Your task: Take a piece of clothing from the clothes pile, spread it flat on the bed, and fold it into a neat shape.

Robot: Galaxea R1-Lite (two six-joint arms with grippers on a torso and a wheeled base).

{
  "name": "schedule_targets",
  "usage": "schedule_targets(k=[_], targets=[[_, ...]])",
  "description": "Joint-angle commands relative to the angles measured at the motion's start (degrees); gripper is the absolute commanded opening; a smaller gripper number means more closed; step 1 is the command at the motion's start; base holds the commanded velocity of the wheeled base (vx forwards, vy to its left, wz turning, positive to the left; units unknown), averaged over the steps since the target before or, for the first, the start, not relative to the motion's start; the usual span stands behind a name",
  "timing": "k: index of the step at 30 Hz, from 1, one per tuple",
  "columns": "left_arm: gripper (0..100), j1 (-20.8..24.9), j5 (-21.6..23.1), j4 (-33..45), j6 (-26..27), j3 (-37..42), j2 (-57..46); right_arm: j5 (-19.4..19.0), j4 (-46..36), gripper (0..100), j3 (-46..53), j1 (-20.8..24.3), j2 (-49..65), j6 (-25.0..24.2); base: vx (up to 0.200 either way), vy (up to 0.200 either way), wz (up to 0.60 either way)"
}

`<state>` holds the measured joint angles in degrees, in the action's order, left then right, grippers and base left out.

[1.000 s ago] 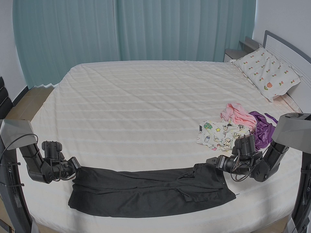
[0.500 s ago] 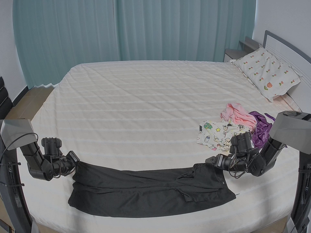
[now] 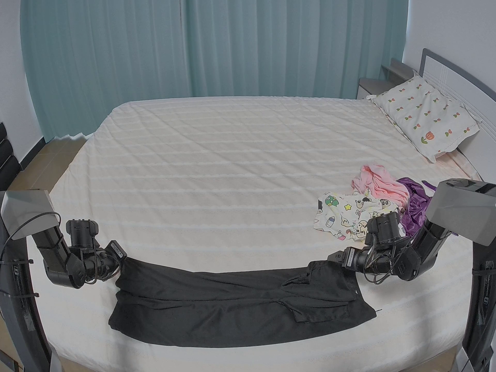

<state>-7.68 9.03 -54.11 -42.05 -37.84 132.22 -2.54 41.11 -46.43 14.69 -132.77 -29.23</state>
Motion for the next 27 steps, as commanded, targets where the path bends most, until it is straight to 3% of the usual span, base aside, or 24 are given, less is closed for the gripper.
schedule_targets(k=[1, 8, 9, 19, 27], targets=[[0, -0.23, 0.11, 0.15, -0.14, -0.13, -0.38, -0.01, 0.11, 100, -0.41, 0.16, -1.79, 1.02, 0.0, 0.0, 0.0], [0, -0.14, 0.11, 0.15, -0.14, -0.22, -0.21, -0.28, 0.38, 100, -2.17, 0.16, -2.41, 1.02, 0.0, 0.0, 0.0], [0, -0.23, 0.11, 0.15, -0.14, -0.22, -0.12, -0.28, 0.47, 0, -2.26, 0.16, -2.41, 1.02, 0.0, 0.0, 0.0], [0, -0.41, 0.11, -0.03, -0.05, -0.3, 0.06, -0.54, 0.82, 0, -2.26, -0.54, -2.32, 0.4, 0.0, 0.0, 0.0], [0, -1.81, 0.11, -0.03, -0.05, -0.92, 0.14, -0.45, 1.08, 0, -4.02, -1.15, -2.23, -3.9, 0.0, 0.0, 0.0]])
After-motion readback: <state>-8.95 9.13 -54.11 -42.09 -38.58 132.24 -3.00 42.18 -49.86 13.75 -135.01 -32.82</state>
